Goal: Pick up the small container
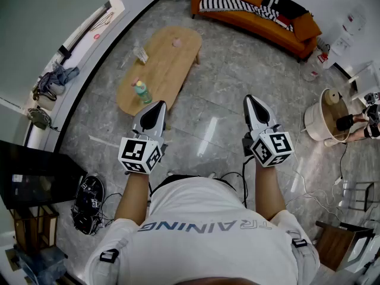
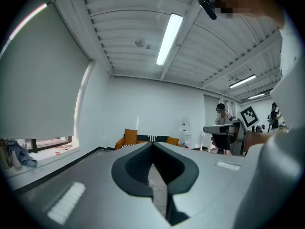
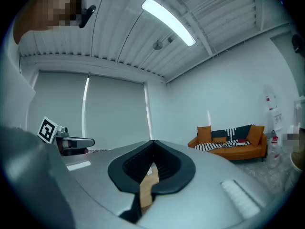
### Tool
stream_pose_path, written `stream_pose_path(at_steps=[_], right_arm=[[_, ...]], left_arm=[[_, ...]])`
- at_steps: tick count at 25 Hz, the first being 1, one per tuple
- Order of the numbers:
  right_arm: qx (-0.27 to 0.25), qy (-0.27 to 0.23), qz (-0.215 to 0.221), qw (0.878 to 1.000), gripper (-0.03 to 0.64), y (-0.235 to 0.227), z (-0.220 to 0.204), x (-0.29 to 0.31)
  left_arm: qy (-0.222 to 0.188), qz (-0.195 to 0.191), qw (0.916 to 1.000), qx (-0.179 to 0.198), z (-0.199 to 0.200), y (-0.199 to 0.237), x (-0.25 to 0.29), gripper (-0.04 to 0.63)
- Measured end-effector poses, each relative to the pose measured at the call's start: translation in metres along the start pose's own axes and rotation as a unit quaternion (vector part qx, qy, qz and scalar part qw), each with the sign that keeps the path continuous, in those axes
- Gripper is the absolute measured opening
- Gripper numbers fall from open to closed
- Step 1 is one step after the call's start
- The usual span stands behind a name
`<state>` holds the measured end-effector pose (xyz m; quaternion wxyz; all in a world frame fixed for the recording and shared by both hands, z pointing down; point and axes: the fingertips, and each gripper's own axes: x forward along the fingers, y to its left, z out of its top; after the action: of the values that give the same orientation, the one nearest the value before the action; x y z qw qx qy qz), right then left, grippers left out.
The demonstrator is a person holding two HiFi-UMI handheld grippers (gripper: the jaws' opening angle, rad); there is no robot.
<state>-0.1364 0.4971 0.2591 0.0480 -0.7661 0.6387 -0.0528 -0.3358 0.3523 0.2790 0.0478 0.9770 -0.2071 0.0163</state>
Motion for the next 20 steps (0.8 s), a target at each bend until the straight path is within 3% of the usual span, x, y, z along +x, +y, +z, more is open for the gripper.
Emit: stream_pose_path(at_steps=[10, 20], right_arm=[[-0.003, 0.009, 0.024, 1.0, 0.012, 0.003, -0.007, 0.017], [0.027, 0.006, 0.054, 0.998, 0.014, -0.031, -0.015, 0.018]], left_arm=[[0.001, 0.021, 0.9998, 0.0, -0.002, 0.007, 0.001, 0.0], [0.01, 0.054, 0.9985, -0.005, -0.012, -0.011, 0.016, 0.0]])
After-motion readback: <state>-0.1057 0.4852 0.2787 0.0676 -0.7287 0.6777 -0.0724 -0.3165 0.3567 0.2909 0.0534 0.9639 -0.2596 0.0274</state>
